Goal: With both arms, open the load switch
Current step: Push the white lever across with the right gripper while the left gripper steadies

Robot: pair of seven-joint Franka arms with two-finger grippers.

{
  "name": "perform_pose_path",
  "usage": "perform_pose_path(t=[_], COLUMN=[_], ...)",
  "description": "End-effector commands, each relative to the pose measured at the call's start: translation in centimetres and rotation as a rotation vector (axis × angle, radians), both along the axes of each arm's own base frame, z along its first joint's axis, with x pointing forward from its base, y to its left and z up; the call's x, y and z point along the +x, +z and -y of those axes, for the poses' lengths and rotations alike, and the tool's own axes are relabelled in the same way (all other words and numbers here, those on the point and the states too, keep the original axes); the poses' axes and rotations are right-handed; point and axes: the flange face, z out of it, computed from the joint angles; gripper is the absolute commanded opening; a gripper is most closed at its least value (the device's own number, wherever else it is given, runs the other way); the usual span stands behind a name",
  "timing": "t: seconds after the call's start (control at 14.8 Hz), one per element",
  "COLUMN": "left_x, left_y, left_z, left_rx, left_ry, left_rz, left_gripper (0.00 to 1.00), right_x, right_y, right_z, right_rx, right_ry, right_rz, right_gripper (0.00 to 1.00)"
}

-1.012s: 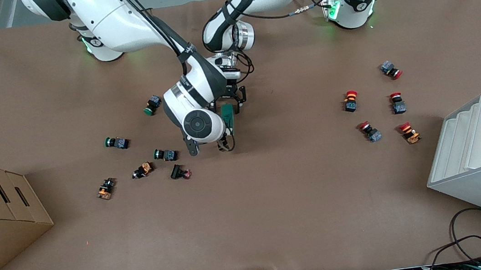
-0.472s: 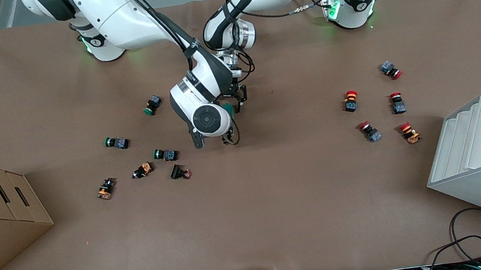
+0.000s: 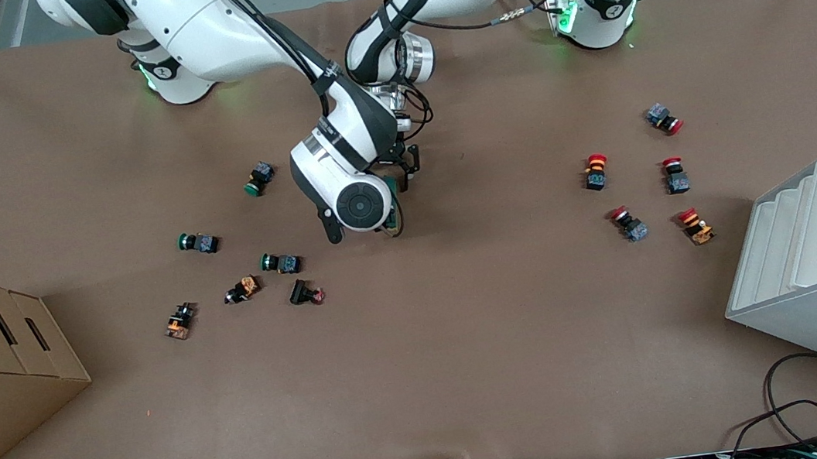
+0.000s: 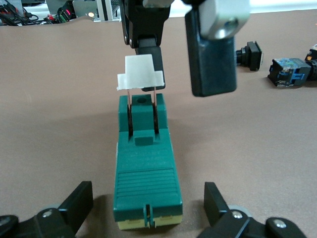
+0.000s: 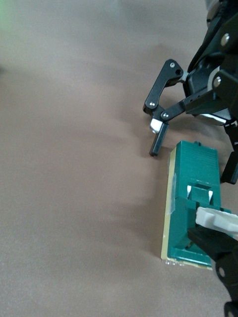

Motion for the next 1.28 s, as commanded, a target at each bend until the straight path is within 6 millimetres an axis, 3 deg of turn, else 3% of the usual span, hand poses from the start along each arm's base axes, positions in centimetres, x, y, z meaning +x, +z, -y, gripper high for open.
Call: perform_pose_path(t=[0.0, 0.34, 1.21], left_x=[-1.3, -1.0, -0.8], left_y=[-1.6, -1.7, -1.7], left_z=[-1.9, -2.0, -2.1], left_rx=[0.019, 0.022, 0.025], left_ry=[0.0, 0.003, 0.006], left_rz=[-0.041, -0.038, -0.036], left_gripper=[0.99, 0.99, 0.99], right_x=[-0.7, -0.5, -3.9], right_y=[0.9, 2.4, -1.3], right_z=[-0.6, -0.9, -2.1], right_rx=[0.003, 0.029, -0.015], right_ry=[-0.025, -0.041, -0.003], right_rz=[-0.043, -0.085, -0.131], right_gripper=[1.0, 1.0, 1.0])
